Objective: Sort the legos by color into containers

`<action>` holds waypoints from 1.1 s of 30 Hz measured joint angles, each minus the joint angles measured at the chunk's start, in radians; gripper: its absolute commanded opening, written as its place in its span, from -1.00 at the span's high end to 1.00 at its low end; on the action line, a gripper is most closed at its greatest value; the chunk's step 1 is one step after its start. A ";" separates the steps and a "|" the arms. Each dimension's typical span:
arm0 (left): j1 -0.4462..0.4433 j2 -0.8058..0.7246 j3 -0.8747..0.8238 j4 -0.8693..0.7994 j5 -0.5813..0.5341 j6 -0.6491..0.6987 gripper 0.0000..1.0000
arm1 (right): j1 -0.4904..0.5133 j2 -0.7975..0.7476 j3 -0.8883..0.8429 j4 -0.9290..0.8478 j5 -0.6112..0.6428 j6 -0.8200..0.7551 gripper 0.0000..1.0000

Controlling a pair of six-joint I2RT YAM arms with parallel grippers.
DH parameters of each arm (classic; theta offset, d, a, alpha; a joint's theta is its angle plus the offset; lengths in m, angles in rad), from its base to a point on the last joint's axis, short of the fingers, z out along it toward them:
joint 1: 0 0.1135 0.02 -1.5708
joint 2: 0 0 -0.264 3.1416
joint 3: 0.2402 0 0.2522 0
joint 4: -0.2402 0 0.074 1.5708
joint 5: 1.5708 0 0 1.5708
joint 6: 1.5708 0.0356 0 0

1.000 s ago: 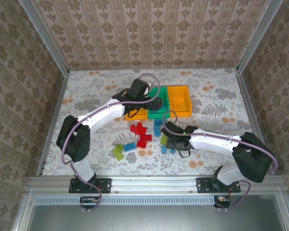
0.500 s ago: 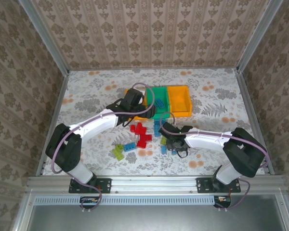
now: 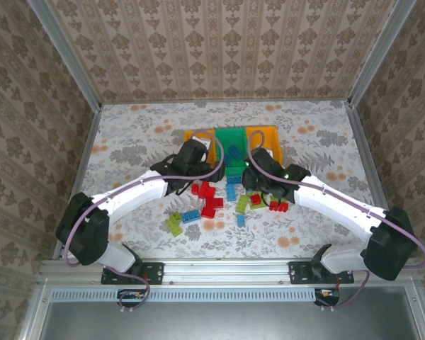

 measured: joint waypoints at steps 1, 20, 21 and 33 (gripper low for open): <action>-0.006 -0.011 -0.011 0.001 -0.003 0.001 -1.00 | -0.017 0.021 0.019 0.008 -0.005 -0.016 0.53; -0.085 -0.204 -0.232 -0.003 -0.004 0.018 -1.00 | -0.138 0.644 0.571 0.041 -0.076 -0.209 0.41; -0.085 -0.217 -0.245 -0.004 -0.004 0.023 -1.00 | -0.139 0.663 0.587 0.031 -0.076 -0.210 0.38; -0.090 -0.240 -0.301 -0.051 -0.007 0.026 -1.00 | -0.150 0.735 0.644 -0.012 -0.079 -0.212 0.01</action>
